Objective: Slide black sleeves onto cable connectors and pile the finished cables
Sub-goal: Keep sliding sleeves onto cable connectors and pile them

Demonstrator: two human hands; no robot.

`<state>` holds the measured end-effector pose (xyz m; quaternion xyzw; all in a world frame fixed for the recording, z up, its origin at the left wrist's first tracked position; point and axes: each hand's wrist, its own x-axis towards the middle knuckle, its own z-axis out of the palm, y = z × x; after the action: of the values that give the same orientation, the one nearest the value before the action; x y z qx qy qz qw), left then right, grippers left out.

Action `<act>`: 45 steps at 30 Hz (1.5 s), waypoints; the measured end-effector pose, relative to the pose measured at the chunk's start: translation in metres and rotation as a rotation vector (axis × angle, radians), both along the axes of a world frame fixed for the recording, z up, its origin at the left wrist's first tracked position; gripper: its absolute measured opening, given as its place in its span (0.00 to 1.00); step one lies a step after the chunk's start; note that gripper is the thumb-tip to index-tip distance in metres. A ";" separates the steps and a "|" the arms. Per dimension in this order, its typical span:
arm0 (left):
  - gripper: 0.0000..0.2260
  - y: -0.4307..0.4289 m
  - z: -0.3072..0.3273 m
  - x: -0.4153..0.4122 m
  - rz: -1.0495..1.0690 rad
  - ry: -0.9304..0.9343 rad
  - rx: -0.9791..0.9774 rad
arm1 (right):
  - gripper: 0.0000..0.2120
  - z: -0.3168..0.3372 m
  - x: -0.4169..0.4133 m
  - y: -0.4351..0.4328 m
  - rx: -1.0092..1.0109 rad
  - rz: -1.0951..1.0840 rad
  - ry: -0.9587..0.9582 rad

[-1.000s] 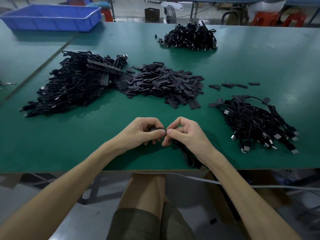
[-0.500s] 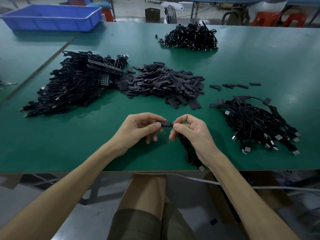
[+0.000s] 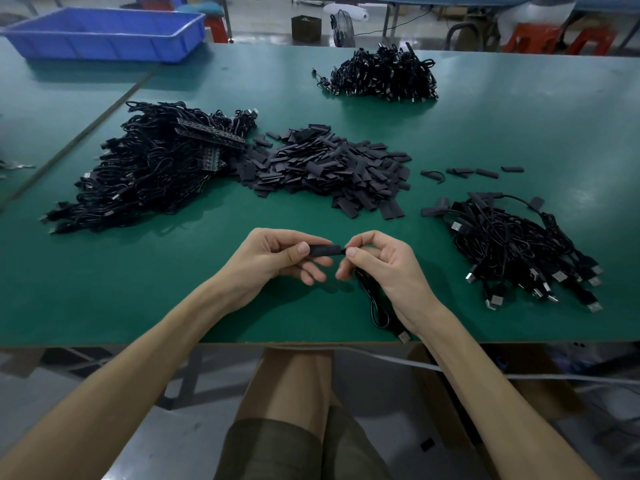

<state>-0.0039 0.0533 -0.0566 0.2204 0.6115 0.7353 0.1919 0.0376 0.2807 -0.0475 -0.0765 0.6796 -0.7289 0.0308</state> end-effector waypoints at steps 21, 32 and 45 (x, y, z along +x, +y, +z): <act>0.13 0.018 0.001 0.013 0.299 0.703 -0.561 | 0.01 -0.002 0.000 -0.001 0.066 0.022 0.007; 0.12 0.021 0.004 0.030 0.356 1.166 -0.783 | 0.01 -0.001 0.001 -0.002 0.110 0.086 0.008; 0.13 0.024 0.009 0.036 0.332 1.129 -0.805 | 0.05 0.002 0.002 0.004 0.083 0.127 0.001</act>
<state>0.0316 0.0775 -0.0472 0.3837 0.8670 0.2455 -0.2021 0.0396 0.2847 -0.0454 -0.1186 0.7032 -0.6965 0.0799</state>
